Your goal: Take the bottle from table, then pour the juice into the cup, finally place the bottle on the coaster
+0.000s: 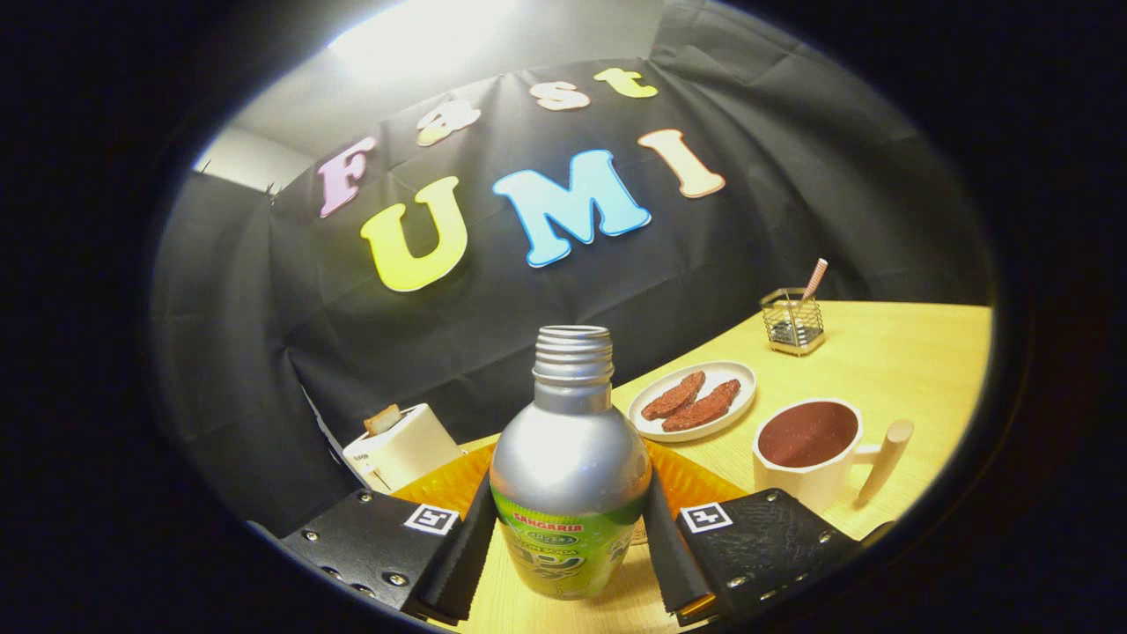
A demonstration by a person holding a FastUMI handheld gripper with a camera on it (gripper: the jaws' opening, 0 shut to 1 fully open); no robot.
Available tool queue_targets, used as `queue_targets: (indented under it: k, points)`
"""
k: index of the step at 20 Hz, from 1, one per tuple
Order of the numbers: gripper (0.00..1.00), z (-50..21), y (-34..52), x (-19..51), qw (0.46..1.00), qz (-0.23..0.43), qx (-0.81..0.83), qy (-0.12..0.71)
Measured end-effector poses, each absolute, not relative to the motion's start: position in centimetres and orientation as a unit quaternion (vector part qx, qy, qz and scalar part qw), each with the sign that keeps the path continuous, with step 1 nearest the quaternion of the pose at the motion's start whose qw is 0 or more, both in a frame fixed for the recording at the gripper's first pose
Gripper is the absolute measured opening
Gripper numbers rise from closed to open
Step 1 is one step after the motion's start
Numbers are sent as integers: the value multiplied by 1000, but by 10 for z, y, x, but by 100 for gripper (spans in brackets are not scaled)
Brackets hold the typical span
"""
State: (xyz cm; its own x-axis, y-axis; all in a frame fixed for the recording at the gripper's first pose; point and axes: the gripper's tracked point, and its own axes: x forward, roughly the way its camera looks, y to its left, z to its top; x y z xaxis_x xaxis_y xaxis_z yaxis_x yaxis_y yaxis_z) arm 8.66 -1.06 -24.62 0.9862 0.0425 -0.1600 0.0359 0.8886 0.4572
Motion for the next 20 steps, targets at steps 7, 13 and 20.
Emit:
queue_targets:
  k: [7, 13, 20]
  points:
    - [77, -250, -10, 88, 931, 22, 354, 86]
    - [77, -248, -14, 89, 888, 36, 453, 73]
    - [77, -244, -18, 89, 832, 41, 551, 54]
